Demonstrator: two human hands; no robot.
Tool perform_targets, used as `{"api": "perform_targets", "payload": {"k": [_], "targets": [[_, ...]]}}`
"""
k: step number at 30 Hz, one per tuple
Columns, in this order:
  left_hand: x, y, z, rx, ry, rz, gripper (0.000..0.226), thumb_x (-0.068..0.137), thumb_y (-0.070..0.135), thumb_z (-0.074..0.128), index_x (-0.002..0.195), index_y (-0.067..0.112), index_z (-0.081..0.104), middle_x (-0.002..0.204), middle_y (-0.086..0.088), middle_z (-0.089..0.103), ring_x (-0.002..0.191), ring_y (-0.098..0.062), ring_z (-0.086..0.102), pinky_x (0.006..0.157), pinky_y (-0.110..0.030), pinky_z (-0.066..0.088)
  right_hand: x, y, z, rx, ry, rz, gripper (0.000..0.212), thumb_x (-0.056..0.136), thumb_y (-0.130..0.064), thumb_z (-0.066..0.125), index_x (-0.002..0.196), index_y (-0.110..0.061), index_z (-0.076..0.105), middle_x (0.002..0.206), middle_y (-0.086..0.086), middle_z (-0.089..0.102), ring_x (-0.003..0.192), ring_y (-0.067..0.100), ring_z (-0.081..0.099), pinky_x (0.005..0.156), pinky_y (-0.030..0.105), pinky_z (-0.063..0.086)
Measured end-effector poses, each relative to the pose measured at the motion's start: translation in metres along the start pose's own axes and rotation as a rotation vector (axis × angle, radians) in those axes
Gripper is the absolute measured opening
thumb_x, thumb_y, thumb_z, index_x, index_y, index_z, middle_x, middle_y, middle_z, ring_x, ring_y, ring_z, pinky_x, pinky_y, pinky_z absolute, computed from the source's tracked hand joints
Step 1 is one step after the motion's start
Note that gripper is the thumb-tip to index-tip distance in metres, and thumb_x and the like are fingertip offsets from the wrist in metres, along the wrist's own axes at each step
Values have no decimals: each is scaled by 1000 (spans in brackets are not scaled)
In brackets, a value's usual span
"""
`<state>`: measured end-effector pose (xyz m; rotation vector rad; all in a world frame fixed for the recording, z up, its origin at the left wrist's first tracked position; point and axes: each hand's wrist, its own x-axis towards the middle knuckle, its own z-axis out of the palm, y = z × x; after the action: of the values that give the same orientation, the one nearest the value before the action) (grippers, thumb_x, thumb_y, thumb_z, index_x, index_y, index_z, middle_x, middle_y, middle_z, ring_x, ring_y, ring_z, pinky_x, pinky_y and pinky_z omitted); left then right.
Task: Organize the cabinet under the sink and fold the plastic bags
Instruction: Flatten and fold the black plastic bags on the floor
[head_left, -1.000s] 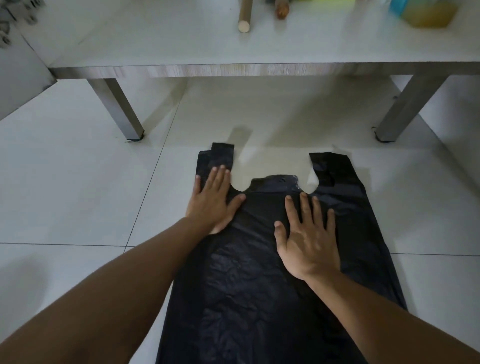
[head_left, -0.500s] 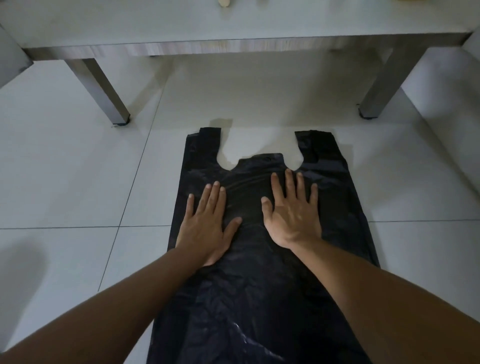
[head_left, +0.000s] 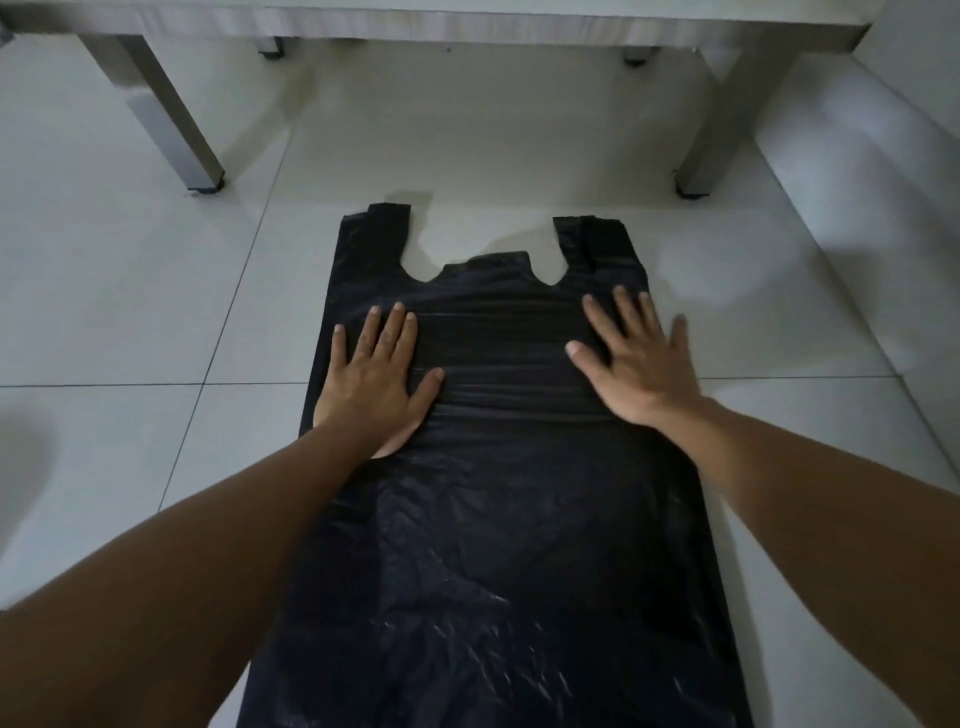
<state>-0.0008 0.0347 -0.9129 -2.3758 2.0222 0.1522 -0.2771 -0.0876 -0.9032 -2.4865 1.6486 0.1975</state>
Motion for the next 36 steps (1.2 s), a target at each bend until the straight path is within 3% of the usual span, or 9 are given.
{"api": "perform_targets", "payload": {"k": [7,10,12,14,18,22,25,29,36], "targets": [[-2,3,-3,48,9,-2,77,93,63,4,155,17,-4,162,-3,-12,149,-21,-13,120,-51,-5,-1,-1,-14,-25,-43,95,69,96,-66,8,155,-34,-11,164,0,-18,149,29,-19,116,64,-7],[-8,6,-10,75,156,27,66,98,54,15,148,13,30,155,-15,25,143,-31,23,119,-49,13,-43,-47,-11,75,138,-11,67,99,-57,18,157,-28,-1,165,4,-7,151,31,-9,118,61,-3],[-12,9,-14,53,235,62,54,99,46,22,127,11,53,132,-15,49,119,-30,45,105,-44,32,-77,-72,5,122,106,-79,66,99,-58,18,156,-30,0,165,4,-5,151,30,-6,119,60,-2],[-17,13,-14,-18,245,55,45,101,39,30,121,9,56,126,-13,53,113,-30,48,97,-43,38,-94,-74,20,63,36,-89,68,96,-63,11,156,-33,-3,165,3,-8,151,28,-9,119,60,-3],[-24,19,-21,-41,76,-6,54,101,45,28,140,9,40,143,-11,40,127,-28,39,109,-41,33,-96,-49,23,11,-2,-53,75,87,-72,-5,155,-38,-9,164,1,-14,151,26,-14,118,60,-7],[-46,28,-37,17,-39,-27,74,98,53,21,153,5,10,161,-16,10,147,-30,13,121,-45,7,-107,-41,15,-15,-13,44,73,93,-68,3,156,-32,-6,165,5,-11,150,32,-12,118,62,-2],[-90,46,-36,48,-18,45,73,97,52,12,154,9,-2,162,-11,-8,150,-26,-7,121,-48,-1,-130,-67,12,3,91,-67,70,95,-61,8,157,-28,5,165,8,1,151,35,-1,118,62,2],[-140,56,-16,46,-104,191,78,88,58,-6,154,15,-7,161,-4,-15,148,-20,-18,120,-48,-7,-161,-90,23,19,66,-186,71,92,-57,5,157,-28,11,165,9,7,151,35,6,118,62,7],[-154,36,4,96,-100,163,80,87,67,-7,154,23,-11,161,-3,-16,148,-19,-16,120,-49,-3,-173,-38,36,-37,-12,-44,78,85,-73,-8,154,-37,-12,164,0,-16,151,25,-15,119,57,-5]]}}
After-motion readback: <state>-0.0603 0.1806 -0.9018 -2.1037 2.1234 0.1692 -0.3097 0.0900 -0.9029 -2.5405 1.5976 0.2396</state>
